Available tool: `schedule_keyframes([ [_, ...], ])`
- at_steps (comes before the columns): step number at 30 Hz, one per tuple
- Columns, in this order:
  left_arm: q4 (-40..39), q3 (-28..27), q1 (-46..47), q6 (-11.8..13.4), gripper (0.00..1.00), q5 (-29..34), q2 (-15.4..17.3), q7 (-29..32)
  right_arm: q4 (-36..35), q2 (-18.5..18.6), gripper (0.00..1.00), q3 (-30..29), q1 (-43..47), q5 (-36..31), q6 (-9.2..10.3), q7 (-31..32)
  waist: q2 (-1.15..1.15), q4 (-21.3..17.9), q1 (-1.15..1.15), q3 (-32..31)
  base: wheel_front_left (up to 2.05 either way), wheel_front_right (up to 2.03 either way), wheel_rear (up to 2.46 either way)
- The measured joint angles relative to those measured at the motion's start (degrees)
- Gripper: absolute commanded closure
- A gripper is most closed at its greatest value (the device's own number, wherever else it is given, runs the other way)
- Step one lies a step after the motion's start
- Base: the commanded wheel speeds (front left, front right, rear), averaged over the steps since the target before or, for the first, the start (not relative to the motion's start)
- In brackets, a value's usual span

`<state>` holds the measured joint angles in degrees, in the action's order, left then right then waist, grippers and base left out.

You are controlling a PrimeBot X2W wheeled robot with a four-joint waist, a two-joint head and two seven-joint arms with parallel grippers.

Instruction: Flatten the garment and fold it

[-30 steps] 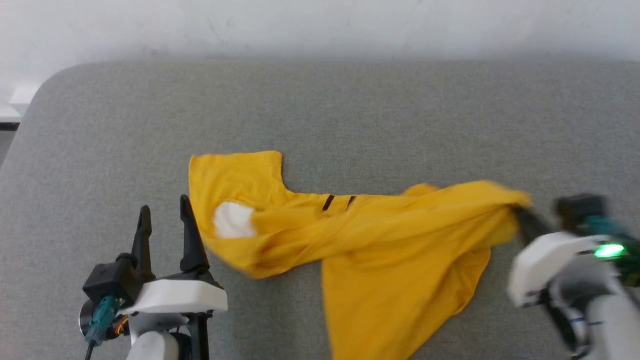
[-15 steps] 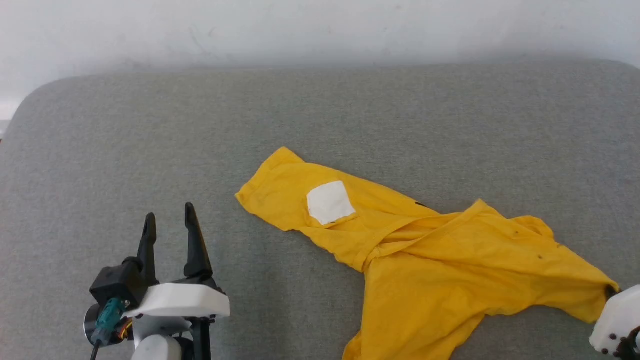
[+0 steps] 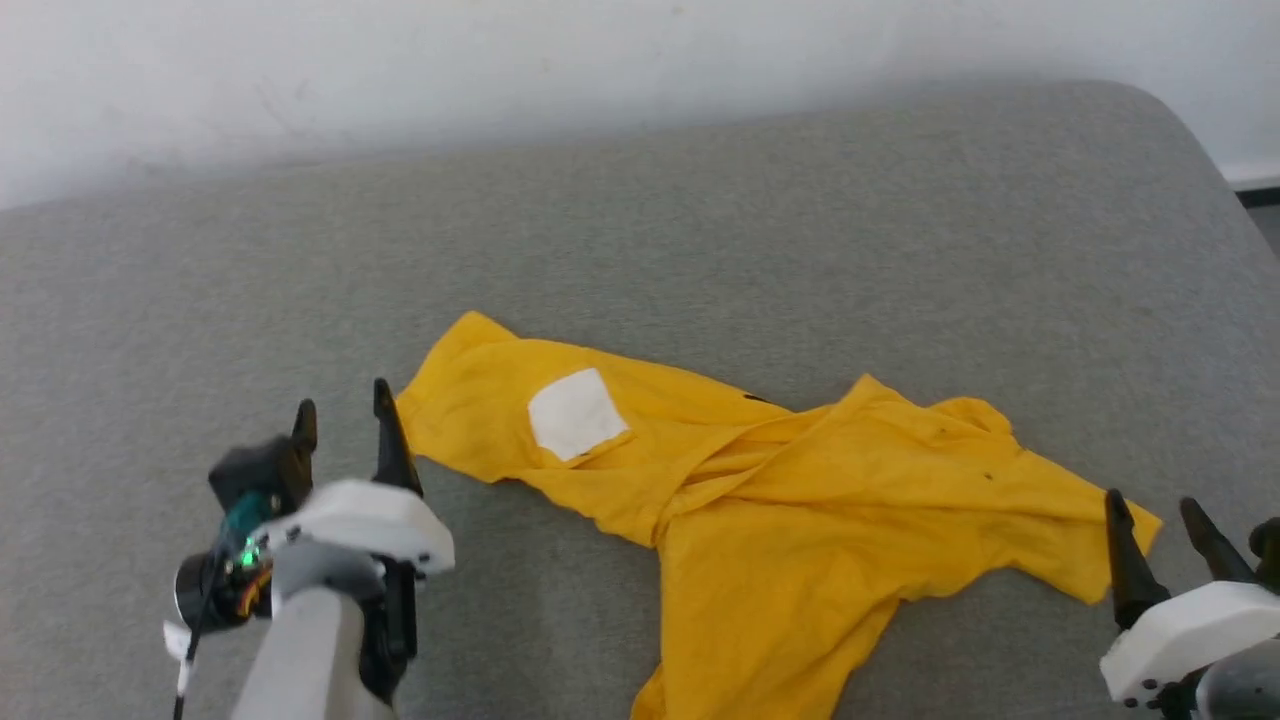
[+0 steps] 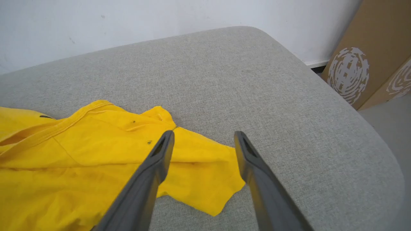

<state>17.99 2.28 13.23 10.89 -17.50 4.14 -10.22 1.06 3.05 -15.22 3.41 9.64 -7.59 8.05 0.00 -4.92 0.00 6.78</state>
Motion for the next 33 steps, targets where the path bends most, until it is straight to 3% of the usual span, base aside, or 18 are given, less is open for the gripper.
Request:
schedule_keyframes([
  [8,12.5,0.8,9.5,4.9,0.0,3.5,5.2,16.7,0.4,-0.1,0.0,4.9,-0.4,1.3,0.0,-2.5,0.0,-4.9,0.01,1.6,0.0,0.0,0.0],
  [18,13.5,2.0,10.7,5.2,0.0,3.4,8.7,31.1,2.0,0.0,0.0,6.0,-0.9,3.5,0.01,-3.6,0.0,-9.0,0.0,4.3,0.0,0.0,0.0],
  [19,12.9,2.2,10.7,4.8,0.27,3.4,9.0,32.0,2.1,0.0,0.0,6.1,-1.0,3.5,0.01,-3.6,0.0,-9.2,0.0,4.5,0.0,0.0,0.0],
  [20,12.4,2.2,10.7,4.5,0.72,3.3,9.1,32.9,2.2,-0.1,0.0,5.8,-1.0,3.4,0.0,-3.6,0.0,-9.3,0.0,4.6,0.0,0.0,0.0],
  [21,11.8,2.3,10.7,4.2,1.0,3.1,9.2,33.6,2.2,-0.1,0.0,5.4,-1.0,3.1,0.0,-3.6,0.0,-9.4,0.0,4.7,0.0,0.0,0.0],
  [25,9.5,3.4,9.8,2.4,1.0,2.3,9.0,36.3,2.1,0.0,0.0,4.0,-1.3,2.3,0.02,-5.2,0.0,-9.1,0.0,4.4,0.0,0.0,0.0],
  [33,4.8,4.1,5.5,1.3,1.0,0.8,8.7,36.7,6.3,0.0,0.0,0.4,-6.5,-0.1,0.03,-7.7,0.0,-7.4,0.0,3.4,0.0,0.0,0.0],
])
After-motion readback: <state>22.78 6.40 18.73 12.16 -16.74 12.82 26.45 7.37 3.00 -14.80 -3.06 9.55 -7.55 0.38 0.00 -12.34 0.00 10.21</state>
